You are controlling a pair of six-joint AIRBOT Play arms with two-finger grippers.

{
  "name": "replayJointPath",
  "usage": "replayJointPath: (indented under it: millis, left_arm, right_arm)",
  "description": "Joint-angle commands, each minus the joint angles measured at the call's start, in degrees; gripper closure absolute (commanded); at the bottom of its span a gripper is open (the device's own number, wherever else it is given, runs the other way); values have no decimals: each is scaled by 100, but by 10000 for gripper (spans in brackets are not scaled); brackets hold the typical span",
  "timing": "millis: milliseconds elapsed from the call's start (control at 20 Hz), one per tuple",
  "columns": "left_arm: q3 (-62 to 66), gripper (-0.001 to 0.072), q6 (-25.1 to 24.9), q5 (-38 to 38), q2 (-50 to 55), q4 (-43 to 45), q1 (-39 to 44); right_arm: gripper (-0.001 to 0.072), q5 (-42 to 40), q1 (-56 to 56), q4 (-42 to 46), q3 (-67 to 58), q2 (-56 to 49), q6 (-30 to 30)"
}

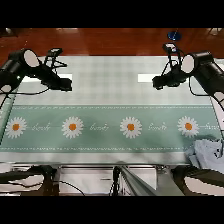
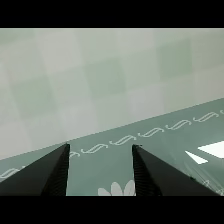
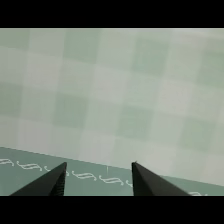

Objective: Fold the shirts.

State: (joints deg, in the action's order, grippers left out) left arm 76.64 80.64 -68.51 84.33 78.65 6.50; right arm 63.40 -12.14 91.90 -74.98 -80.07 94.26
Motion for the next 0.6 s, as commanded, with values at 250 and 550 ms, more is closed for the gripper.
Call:
replayJointPath:
  millis: [250,550]
  left_arm:
    - [72,343,-258,249,-446,-101,46]
    - [79,312,-258,354,-431,-107,35]
  right_arm:
    - [219,-2,-4,13,-7,2,2]
    - [219,0,-4,13,-7,2,2]
